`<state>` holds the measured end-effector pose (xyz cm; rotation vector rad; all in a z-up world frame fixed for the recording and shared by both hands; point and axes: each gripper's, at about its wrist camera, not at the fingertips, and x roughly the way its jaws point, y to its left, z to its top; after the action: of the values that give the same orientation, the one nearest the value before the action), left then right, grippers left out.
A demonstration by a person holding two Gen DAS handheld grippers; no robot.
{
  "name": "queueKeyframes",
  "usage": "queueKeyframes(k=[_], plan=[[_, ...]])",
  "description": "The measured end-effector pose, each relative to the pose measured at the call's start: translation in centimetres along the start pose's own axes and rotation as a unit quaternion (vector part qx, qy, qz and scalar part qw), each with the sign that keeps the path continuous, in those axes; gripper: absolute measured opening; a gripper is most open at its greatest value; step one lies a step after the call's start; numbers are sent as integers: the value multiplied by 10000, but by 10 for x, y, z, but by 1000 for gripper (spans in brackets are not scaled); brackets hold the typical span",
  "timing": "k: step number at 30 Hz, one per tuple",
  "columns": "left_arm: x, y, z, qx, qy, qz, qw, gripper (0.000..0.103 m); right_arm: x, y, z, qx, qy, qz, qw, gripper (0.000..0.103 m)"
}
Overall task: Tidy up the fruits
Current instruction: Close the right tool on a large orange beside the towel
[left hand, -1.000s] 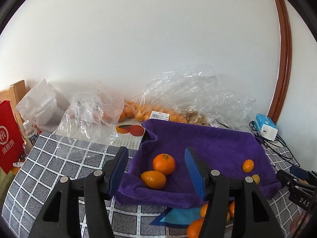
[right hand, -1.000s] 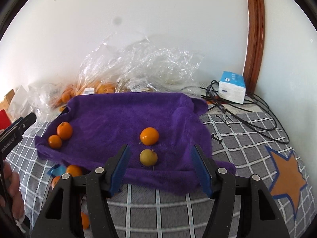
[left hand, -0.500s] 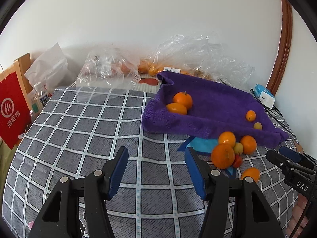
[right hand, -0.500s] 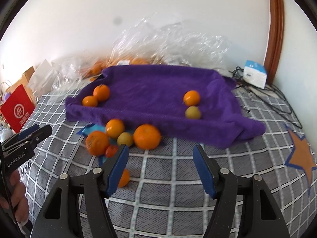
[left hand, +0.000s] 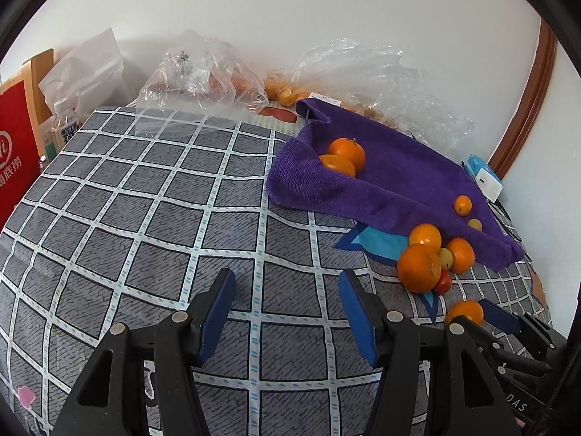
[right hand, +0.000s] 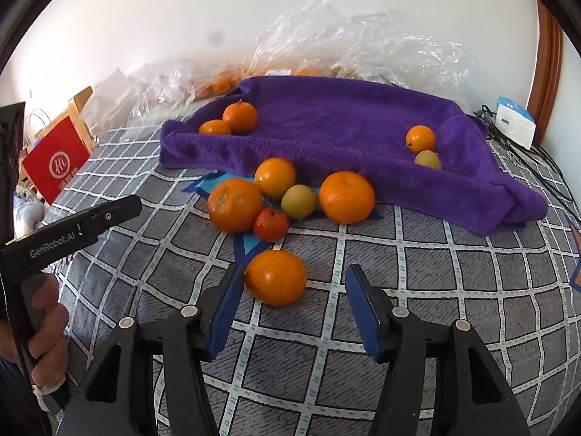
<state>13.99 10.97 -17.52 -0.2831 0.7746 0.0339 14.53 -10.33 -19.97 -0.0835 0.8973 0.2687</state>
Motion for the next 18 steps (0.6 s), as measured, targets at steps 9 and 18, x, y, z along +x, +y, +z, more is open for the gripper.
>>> queueKeyframes(k=[9,18], plan=[[-8,1,0,-56,-171,-92,9998,57,6,0,-1,-15,114,-111,9999,33],[-5,-1,0,-19,-87,-241,9997,57,13,-2,6,18,197,-237,9995,33]])
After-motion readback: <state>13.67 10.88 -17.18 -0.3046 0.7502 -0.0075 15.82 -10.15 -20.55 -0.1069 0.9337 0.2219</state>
